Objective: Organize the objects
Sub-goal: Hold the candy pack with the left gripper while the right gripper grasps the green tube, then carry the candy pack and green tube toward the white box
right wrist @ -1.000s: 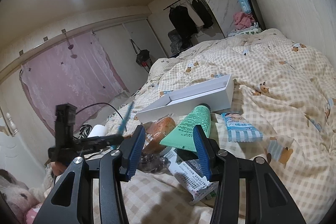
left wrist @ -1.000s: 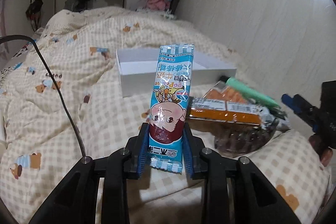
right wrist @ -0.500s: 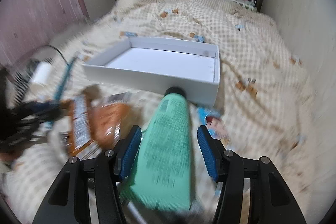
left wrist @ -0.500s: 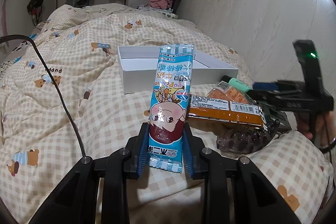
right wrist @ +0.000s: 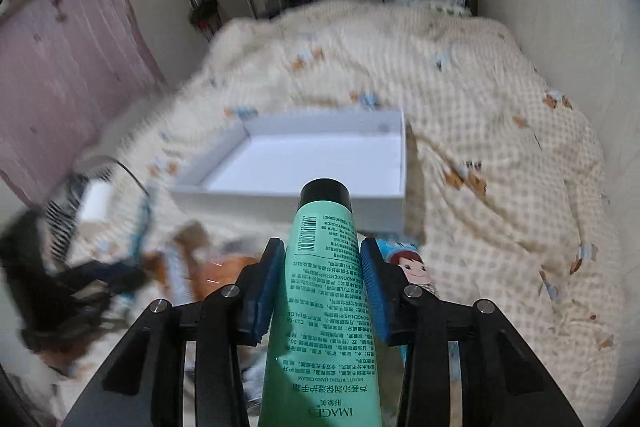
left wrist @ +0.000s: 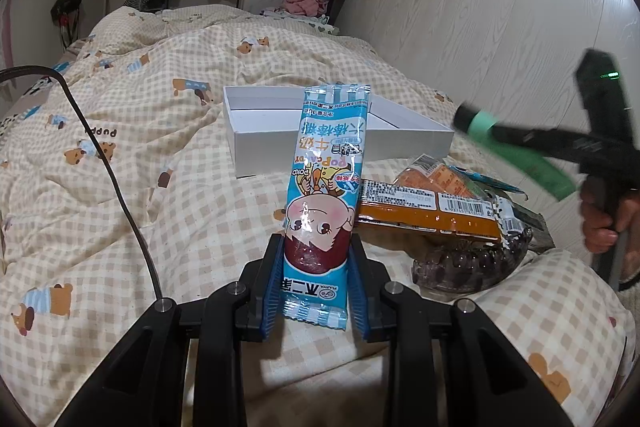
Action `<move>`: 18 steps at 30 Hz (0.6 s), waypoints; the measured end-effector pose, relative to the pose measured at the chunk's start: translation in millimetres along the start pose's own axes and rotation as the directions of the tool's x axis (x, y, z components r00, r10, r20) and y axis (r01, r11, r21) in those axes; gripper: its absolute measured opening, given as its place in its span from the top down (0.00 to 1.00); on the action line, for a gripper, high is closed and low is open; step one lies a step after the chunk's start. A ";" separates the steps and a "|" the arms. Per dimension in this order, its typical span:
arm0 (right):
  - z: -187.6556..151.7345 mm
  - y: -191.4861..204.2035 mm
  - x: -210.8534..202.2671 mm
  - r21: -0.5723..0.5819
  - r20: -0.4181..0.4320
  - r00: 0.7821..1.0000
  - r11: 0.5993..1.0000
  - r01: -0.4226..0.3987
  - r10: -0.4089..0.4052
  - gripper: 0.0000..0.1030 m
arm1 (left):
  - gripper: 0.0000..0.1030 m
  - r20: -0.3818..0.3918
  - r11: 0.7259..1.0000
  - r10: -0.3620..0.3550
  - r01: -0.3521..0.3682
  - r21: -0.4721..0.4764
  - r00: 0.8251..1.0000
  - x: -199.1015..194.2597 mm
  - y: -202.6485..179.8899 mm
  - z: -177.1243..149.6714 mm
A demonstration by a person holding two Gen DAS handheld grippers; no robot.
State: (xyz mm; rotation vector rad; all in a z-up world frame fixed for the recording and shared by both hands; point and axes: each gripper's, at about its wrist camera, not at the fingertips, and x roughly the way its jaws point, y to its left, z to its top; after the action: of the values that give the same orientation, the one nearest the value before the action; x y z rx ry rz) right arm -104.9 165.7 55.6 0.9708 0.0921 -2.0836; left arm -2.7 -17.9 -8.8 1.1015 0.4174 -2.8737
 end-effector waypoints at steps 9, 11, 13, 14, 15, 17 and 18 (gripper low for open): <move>-25.9 29.9 -53.3 -0.094 0.348 0.924 0.986 -0.136 0.161 0.60 | 0.68 0.015 1.000 -0.004 0.005 -0.008 1.000 -0.9 3.1 0.1; -28.9 28.1 -50.0 -0.074 0.322 0.935 0.988 -0.133 0.150 0.60 | 0.68 0.014 1.000 -0.009 0.009 -0.012 1.000 -0.5 4.4 0.2; -30.0 27.1 -47.7 -0.065 0.287 0.950 0.992 -0.107 0.121 0.60 | 0.68 0.015 1.000 -0.011 0.012 -0.017 1.000 -0.8 4.9 0.7; -31.6 27.5 -48.1 -0.068 0.273 0.955 0.993 -0.098 0.113 0.60 | 0.68 0.013 1.000 -0.011 0.012 -0.017 1.000 -0.4 4.9 0.8; -32.5 26.9 -46.9 -0.067 0.266 0.957 0.993 -0.098 0.112 0.60 | 0.68 0.012 1.000 -0.011 0.012 -0.016 1.000 -0.2 4.6 0.8; -37.2 25.4 -44.5 -0.057 0.260 0.957 0.991 -0.118 0.129 0.60 | 0.68 0.011 1.000 -0.014 0.014 -0.016 1.000 -0.2 4.8 0.8; -38.9 25.2 -42.1 -0.055 0.259 0.956 0.990 -0.126 0.136 0.60 | 0.68 0.010 1.000 -0.015 0.015 -0.017 1.000 -0.1 5.0 0.7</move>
State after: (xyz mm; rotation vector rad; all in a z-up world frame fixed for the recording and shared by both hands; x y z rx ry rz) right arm -48.0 190.7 62.8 0.6521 -0.0677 -2.0595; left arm -2.5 -22.9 -9.4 1.0853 0.4511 -2.8821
